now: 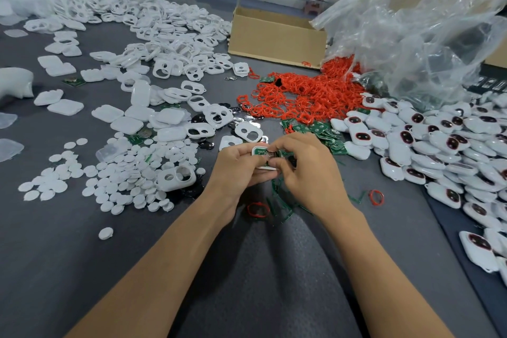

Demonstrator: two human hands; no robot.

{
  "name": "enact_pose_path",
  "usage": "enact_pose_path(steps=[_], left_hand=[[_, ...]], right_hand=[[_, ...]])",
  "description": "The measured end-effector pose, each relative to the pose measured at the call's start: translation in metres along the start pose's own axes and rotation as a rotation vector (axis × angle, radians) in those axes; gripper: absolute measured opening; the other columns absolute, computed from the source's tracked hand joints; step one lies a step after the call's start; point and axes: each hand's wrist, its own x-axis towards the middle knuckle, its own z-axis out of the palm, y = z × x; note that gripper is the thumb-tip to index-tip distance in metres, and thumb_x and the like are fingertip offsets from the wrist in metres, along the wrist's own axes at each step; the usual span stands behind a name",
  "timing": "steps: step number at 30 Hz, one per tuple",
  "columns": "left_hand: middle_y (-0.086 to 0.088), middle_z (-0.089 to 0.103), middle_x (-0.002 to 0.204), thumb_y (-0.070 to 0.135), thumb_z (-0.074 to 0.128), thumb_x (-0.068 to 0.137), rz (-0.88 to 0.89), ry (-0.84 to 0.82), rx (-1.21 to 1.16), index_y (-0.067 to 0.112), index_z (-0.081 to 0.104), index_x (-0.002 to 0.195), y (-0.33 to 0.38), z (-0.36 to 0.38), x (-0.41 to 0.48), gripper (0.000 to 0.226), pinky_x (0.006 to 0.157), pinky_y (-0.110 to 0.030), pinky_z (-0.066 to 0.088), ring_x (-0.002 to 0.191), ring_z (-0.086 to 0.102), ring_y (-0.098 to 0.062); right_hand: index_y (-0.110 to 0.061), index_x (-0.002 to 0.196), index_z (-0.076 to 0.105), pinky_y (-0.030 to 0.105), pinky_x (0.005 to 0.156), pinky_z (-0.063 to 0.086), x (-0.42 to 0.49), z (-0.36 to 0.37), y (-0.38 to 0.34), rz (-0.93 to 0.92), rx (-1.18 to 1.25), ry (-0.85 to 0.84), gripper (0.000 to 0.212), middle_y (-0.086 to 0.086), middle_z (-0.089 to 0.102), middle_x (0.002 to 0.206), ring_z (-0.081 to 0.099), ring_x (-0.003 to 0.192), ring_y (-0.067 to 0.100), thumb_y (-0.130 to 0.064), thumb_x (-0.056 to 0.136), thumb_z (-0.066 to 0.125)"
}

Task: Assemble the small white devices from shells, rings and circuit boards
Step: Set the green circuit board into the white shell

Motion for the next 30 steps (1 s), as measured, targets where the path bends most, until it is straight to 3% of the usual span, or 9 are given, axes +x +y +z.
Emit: enact_pose_path(steps=[8, 30], left_hand=[[-0.007, 0.072, 0.081, -0.011, 0.051, 0.093, 0.013, 0.014, -0.009, 0.004, 0.067, 0.096, -0.0023, 0.0016, 0.0004, 0.022, 0.066, -0.021, 0.059, 0.069, 0.07, -0.011], [-0.008, 0.071, 0.085, -0.011, 0.051, 0.093, 0.012, -0.006, -0.022, 0.001, 0.064, 0.102, -0.0024, 0.0, 0.0001, 0.02, 0.067, -0.022, 0.06, 0.068, 0.071, -0.009]], right_hand=[[-0.016, 0.097, 0.07, 0.04, 0.081, 0.047, 0.0004, -0.0002, 0.0008, 0.032, 0.039, -0.017, 0.016, -0.004, 0.066, 0.1, 0.054, 0.097, 0.019, -0.011, 0.082, 0.068], [-0.018, 0.096, 0.068, 0.041, 0.075, 0.047, -0.0006, 0.0005, 0.0011, 0.041, 0.033, -0.016, 0.015, -0.008, 0.064, 0.098, 0.049, 0.093, 0.016, -0.012, 0.083, 0.068]])
